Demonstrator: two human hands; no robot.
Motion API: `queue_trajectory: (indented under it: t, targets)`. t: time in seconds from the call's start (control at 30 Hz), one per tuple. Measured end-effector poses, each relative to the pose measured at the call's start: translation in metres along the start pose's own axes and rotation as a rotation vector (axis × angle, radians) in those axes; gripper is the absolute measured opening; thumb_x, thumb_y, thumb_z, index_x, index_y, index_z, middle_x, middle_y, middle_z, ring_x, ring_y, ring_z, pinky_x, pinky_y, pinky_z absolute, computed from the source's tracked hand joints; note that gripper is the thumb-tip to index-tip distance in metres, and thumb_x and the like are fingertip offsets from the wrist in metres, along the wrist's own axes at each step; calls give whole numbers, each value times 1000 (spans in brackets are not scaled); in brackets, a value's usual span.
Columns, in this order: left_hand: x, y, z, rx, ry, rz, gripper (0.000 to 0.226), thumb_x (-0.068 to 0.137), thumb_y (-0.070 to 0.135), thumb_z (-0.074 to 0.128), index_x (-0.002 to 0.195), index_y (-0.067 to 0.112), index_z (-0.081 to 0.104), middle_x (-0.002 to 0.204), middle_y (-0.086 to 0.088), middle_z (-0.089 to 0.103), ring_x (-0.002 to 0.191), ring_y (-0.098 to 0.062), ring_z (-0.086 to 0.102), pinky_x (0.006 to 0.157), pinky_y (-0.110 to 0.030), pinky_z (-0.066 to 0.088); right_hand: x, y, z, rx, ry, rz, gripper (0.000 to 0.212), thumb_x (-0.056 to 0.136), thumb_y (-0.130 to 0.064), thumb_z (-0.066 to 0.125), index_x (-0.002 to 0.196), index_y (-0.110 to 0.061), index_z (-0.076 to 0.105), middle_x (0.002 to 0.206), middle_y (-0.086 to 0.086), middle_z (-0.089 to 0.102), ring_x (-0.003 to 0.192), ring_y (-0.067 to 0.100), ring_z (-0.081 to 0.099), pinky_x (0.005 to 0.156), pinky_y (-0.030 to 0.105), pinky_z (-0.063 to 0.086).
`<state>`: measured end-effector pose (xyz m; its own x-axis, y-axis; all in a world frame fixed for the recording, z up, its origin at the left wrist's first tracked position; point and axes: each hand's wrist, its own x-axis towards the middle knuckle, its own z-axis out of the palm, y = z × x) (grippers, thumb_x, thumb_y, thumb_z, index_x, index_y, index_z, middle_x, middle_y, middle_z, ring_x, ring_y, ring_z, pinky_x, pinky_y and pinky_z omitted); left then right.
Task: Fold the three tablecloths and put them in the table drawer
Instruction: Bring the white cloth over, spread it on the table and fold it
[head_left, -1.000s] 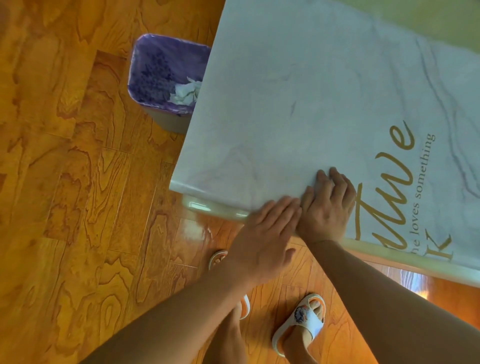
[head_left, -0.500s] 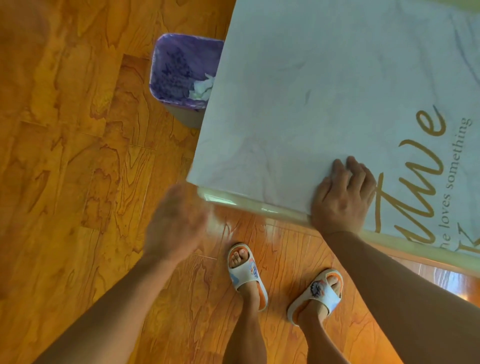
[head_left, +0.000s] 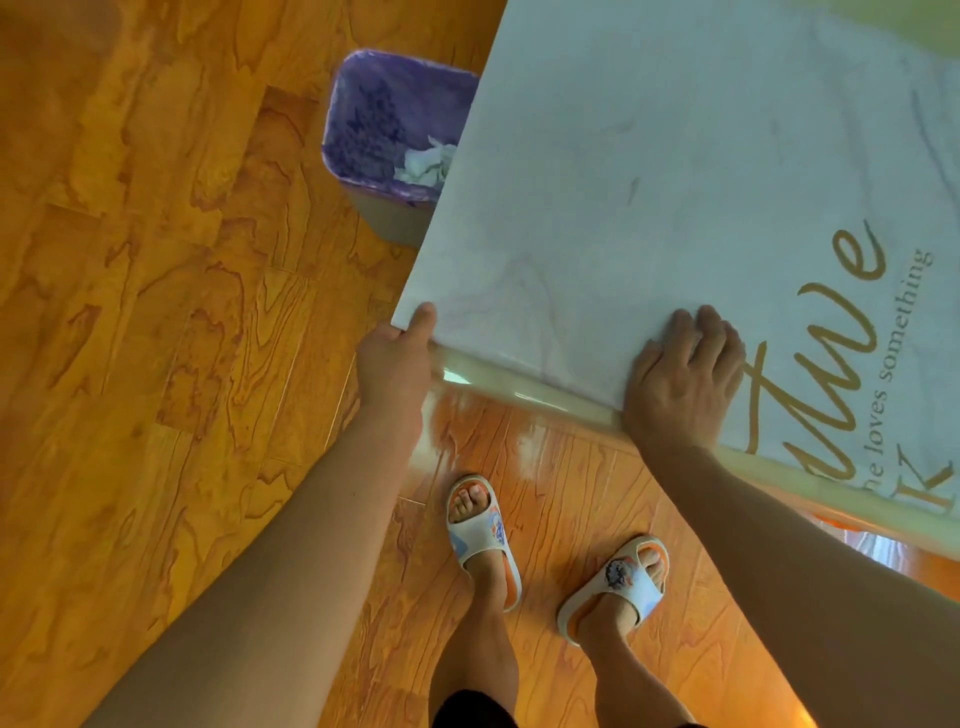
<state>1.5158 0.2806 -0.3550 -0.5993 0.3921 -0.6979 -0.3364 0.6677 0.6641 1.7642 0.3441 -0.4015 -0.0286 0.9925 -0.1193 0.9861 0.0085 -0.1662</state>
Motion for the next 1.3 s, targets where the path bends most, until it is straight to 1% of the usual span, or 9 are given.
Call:
queue_trajectory:
  t: [0.17,0.33,0.63,0.7,0.77,0.9,1.07,1.17,1.3]
  targets:
    - [-8,-8,1,-302,4,-35,12,95,25,72,103,16,74,97,2,78,87,-12,74,66,-22,55,-15,-56,9,-108,-165,-292,65,106,-49,15,161,-18,1,168,12,-8,154,32,-12,125,50,-1]
    - [5,-13,7,-328,22,-58,6,95,21,72,99,21,76,95,4,79,91,-16,75,76,-33,60,-10,-93,25,-120,-201,-412,63,106,-48,8,160,-20,-8,167,7,-18,152,29,-24,125,51,-2]
    - [-28,-1,29,185,358,409,18,90,23,75,102,10,77,135,-3,54,128,-25,46,105,-52,45,-6,-91,11,-102,-360,-455,65,105,-50,9,159,-21,-13,165,5,-26,148,28,-32,124,51,-8]
    - [-43,11,36,123,268,413,14,96,19,66,107,11,71,125,-5,62,120,-27,57,97,-48,52,8,-94,4,22,-517,-416,66,103,-51,14,161,-21,3,168,5,-14,152,27,-22,125,49,-5]
    - [-56,24,46,133,114,408,12,101,15,55,111,11,62,116,-5,66,111,-27,63,93,-41,54,29,-101,-29,467,-746,-182,66,98,-55,17,148,-19,42,159,10,31,149,26,23,120,43,20]
    - [-100,39,78,258,-204,579,13,106,18,49,115,16,57,117,9,66,107,-17,65,90,-34,54,64,-72,-118,1379,-980,441,58,96,-63,48,129,-16,60,113,6,68,96,22,65,85,40,51]
    - [-169,37,140,558,-426,991,26,100,14,54,123,22,60,115,2,68,108,-19,62,85,-29,46,80,3,-185,986,-604,501,14,95,-12,59,108,-7,63,81,9,64,63,20,61,50,26,54]
    - [-206,27,172,709,-513,1283,47,92,18,63,138,24,57,145,0,56,137,-19,46,117,-38,33,80,87,-215,778,-397,513,21,90,-9,56,106,-1,67,93,16,71,81,31,69,73,40,58]
    - [-229,-5,209,947,-336,1230,86,82,21,78,157,23,35,163,-14,29,152,-36,26,119,-55,30,71,231,-267,795,-360,459,19,92,-11,62,107,-4,71,98,12,76,93,29,73,91,48,58]
